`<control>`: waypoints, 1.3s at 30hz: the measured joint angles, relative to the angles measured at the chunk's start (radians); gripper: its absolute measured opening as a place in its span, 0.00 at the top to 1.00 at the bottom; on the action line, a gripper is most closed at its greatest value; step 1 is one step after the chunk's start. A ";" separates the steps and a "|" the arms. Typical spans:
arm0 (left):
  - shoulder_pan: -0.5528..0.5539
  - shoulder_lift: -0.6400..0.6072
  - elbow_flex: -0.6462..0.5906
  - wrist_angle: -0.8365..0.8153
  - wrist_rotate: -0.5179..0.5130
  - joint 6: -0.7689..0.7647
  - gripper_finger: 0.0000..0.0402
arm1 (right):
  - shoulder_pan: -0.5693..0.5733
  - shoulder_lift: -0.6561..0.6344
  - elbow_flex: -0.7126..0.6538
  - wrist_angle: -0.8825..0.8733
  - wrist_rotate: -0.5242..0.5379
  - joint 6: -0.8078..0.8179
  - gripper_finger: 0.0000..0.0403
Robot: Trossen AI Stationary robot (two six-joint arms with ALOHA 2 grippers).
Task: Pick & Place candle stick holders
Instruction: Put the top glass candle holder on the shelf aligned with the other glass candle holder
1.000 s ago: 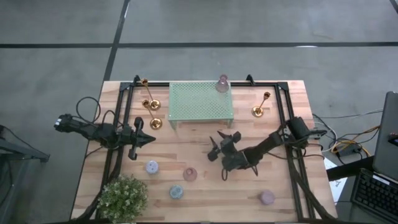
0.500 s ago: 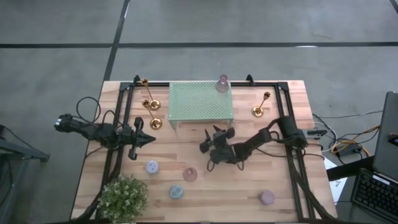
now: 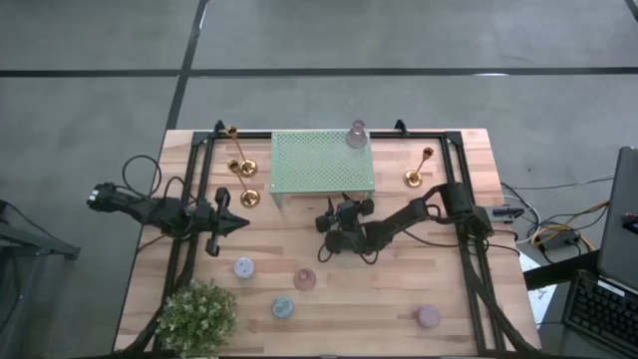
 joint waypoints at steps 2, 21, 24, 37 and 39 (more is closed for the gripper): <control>0.000 0.000 0.000 0.000 0.000 0.000 0.98 | -0.009 0.000 0.003 0.002 -0.007 0.007 0.46; 0.000 0.000 0.000 0.000 0.000 0.000 0.98 | -0.090 0.000 -0.040 0.002 -0.089 0.087 0.46; 0.000 0.000 0.000 0.001 0.000 0.000 0.98 | -0.095 0.000 -0.040 0.002 -0.095 0.085 0.46; 0.000 0.000 0.000 0.001 0.000 0.000 0.98 | -0.100 0.000 -0.041 0.002 -0.101 0.095 0.80; 0.000 0.000 0.000 0.001 0.000 0.000 0.98 | -0.100 0.000 -0.041 0.001 -0.103 0.094 0.90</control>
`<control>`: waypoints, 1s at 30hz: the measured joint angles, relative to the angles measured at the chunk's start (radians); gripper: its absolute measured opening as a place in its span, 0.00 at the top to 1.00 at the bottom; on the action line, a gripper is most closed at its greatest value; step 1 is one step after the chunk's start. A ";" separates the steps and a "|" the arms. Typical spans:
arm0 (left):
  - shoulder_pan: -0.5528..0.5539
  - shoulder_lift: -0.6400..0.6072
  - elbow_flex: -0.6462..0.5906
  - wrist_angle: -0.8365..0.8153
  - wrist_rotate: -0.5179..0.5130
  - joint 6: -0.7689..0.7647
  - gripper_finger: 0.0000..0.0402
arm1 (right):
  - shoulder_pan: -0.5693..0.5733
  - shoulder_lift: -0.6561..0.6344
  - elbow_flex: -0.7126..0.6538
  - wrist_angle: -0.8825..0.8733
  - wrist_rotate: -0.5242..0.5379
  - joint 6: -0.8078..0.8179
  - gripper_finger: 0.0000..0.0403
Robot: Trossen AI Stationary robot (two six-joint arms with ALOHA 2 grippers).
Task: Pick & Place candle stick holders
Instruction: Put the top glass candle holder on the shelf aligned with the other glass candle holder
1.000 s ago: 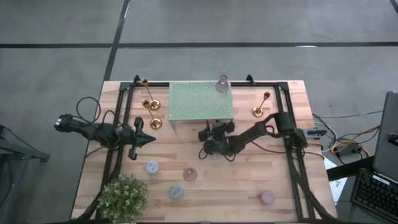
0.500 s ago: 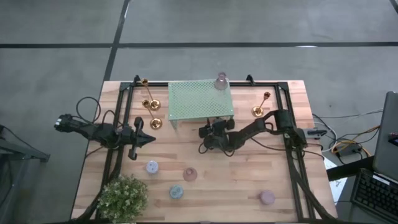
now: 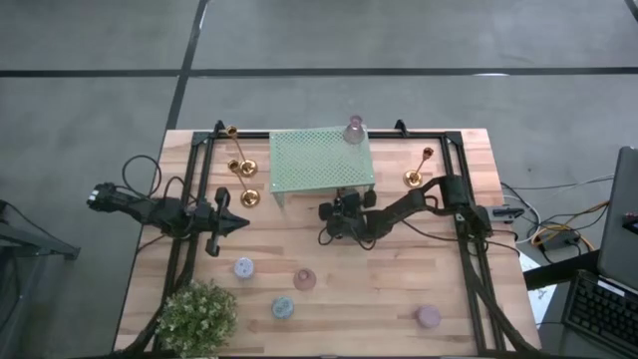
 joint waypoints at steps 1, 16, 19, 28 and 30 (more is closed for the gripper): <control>0.000 0.000 0.000 0.000 0.000 0.000 0.98 | 0.000 0.000 0.000 -0.002 -0.006 -0.002 0.94; 0.000 0.000 0.000 0.000 0.000 0.000 0.98 | 0.065 0.000 -0.001 -0.020 -0.078 -0.077 0.98; 0.000 0.000 0.000 0.000 0.000 0.000 0.98 | 0.095 -0.001 -0.011 -0.025 -0.077 -0.095 0.98; 0.000 0.000 0.000 0.000 0.000 0.000 0.98 | 0.249 -0.127 -0.115 -0.086 -0.076 -0.163 0.98; 0.000 0.000 0.000 0.000 0.000 0.000 0.98 | 0.287 -0.192 -0.161 -0.082 -0.076 -0.171 0.98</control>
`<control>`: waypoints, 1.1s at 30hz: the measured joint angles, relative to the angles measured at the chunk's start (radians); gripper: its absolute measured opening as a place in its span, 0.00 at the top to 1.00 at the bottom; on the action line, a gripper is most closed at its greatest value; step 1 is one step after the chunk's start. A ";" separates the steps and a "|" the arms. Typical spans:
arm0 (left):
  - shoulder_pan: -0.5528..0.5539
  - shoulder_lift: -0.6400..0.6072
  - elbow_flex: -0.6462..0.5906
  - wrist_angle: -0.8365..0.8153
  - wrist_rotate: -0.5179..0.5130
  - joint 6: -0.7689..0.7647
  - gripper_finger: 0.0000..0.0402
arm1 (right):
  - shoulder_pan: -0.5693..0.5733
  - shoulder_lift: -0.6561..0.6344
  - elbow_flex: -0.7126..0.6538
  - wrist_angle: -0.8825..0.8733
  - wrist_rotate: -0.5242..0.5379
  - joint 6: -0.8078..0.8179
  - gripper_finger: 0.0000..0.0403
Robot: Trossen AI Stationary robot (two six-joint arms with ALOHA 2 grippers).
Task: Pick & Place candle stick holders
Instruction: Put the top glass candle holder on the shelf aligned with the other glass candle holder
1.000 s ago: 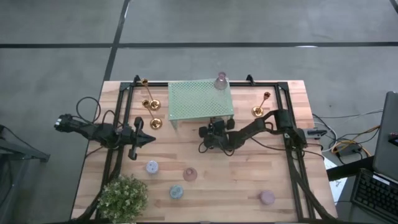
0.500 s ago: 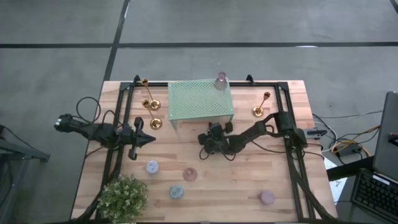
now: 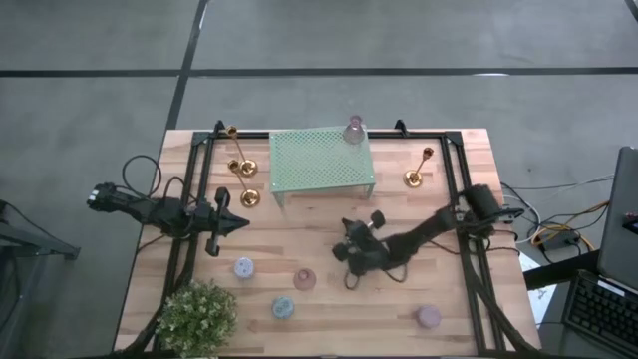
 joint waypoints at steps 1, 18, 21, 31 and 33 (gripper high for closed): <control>0.000 0.000 0.000 0.000 0.000 0.000 0.98 | 0.016 -0.036 -0.028 -0.007 0.001 0.004 0.98; 0.000 0.000 0.000 -0.003 0.000 0.000 0.98 | 0.011 -0.624 -0.499 -0.022 -0.043 0.042 0.95; 0.000 0.000 0.001 -0.004 0.000 0.000 0.98 | -0.046 -0.697 -0.552 -0.021 -0.096 0.052 0.88; 0.000 0.000 0.001 -0.004 0.000 0.000 0.98 | -0.292 -0.755 -0.592 -0.008 -0.289 -0.170 0.55; 0.000 0.000 0.001 -0.004 0.000 0.000 0.98 | -0.354 -0.755 -0.587 0.013 -0.343 -0.241 0.51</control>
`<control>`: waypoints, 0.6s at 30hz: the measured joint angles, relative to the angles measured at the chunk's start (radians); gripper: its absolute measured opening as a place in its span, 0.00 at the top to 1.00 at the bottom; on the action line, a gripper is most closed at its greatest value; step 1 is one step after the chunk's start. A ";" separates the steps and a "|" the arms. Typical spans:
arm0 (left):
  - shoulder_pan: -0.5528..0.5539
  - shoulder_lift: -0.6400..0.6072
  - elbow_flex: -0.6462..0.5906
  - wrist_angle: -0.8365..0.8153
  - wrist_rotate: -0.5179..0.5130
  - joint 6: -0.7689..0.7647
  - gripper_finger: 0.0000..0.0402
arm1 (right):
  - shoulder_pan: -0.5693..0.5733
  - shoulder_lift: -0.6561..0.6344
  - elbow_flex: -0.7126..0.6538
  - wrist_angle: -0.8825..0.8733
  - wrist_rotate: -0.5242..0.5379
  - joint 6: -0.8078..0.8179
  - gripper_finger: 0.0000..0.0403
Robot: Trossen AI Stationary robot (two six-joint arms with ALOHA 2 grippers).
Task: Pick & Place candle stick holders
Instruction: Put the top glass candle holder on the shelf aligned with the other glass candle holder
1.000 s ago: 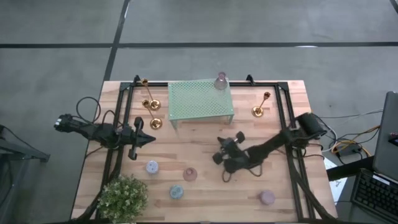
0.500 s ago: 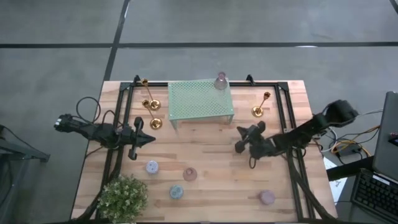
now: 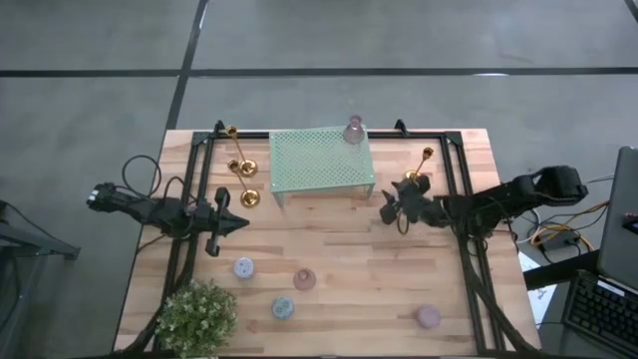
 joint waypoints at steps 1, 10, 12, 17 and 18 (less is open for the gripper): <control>0.000 0.000 0.000 0.000 0.000 0.000 0.98 | -0.033 0.000 -0.001 0.017 -0.027 -0.037 0.50; 0.000 0.000 0.000 0.000 0.000 0.000 0.98 | -0.314 0.000 -0.021 0.178 -0.358 -0.309 0.50; 0.000 0.000 0.000 -0.001 0.000 0.000 0.98 | -0.362 0.002 -0.023 0.203 -0.436 -0.341 0.50; 0.000 0.000 0.000 -0.001 0.000 0.000 0.98 | -0.436 0.043 -0.017 0.271 -0.539 -0.393 0.49; 0.000 0.000 0.000 -0.001 0.000 0.000 0.98 | -0.441 0.058 -0.014 0.296 -0.549 -0.403 0.49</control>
